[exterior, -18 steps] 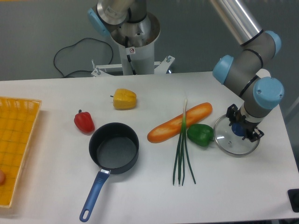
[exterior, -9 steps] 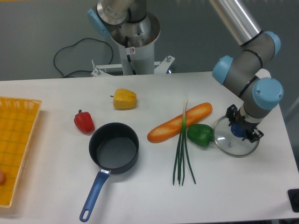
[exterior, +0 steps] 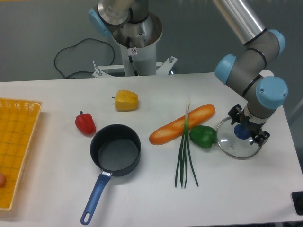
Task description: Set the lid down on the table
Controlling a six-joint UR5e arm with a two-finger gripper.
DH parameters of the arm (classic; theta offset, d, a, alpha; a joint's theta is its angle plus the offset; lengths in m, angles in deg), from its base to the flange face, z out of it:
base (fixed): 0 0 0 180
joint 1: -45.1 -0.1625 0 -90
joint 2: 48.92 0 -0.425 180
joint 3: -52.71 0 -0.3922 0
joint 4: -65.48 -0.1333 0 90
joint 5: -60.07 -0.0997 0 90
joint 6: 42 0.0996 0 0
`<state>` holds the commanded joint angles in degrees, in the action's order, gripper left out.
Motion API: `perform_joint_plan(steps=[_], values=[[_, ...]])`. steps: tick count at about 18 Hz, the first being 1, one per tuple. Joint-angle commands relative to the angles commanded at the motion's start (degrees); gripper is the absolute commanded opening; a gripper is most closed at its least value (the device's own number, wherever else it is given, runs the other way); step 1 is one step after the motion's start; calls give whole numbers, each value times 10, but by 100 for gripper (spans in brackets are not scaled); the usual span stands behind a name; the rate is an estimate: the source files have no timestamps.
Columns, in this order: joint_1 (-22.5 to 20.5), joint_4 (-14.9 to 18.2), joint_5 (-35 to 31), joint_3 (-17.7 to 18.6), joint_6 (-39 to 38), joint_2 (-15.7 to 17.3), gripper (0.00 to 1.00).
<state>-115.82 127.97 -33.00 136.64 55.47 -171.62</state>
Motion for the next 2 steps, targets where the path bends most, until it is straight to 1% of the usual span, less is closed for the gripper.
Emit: perform_joint_plan(steps=[2], values=[[0, 0, 0, -1, 4, 2, 100]])
